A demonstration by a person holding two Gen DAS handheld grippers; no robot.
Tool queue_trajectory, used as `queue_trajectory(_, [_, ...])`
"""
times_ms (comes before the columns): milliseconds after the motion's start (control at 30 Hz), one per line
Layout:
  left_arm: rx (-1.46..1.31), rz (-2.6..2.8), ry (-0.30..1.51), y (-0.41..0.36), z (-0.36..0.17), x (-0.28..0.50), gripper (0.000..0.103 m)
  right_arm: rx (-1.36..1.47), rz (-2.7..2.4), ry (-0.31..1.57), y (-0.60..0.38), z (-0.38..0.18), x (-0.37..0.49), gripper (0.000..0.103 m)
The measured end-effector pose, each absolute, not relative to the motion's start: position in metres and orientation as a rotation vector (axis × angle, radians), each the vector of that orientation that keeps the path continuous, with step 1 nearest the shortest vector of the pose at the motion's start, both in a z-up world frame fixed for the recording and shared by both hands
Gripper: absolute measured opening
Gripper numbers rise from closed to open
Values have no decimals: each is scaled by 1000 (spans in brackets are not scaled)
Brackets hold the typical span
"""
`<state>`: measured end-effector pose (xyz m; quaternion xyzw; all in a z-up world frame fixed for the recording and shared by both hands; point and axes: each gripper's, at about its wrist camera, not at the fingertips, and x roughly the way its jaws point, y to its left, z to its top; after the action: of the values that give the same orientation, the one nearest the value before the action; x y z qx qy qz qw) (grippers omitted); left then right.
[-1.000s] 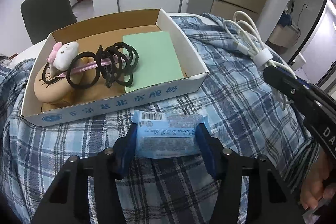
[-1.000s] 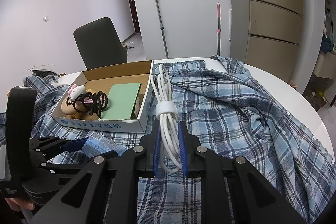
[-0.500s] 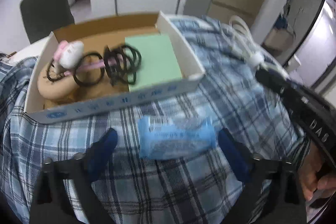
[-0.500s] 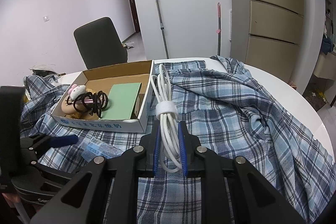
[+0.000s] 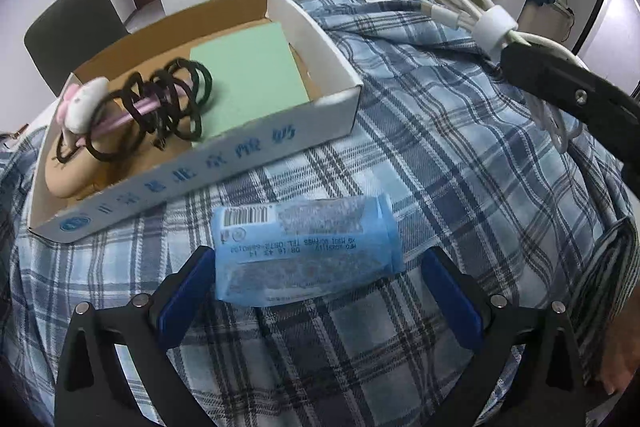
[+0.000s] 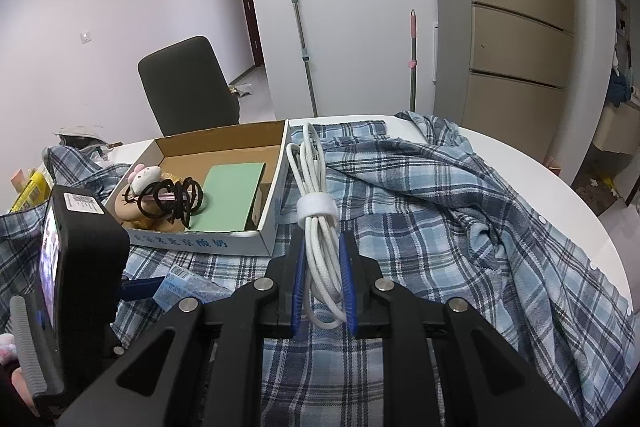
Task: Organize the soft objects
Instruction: 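Lift the blue packet with the left tool and carry it over the box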
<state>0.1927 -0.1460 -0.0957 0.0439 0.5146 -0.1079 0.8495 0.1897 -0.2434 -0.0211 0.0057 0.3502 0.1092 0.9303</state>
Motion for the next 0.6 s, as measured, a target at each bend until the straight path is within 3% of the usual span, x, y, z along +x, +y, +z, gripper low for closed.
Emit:
queue_trajectory(100, [75, -207, 1053, -139, -91, 192, 82, 12, 226, 718, -243, -21, 190, 16])
queue_trajectory(167, [44, -222, 1039, -133, -86, 192, 78, 11, 224, 717, -243, -21, 189, 16])
queue_trajectory(600, [-16, -236, 753, -82, -23, 146, 75, 3, 264, 662, -238, -15, 181, 16])
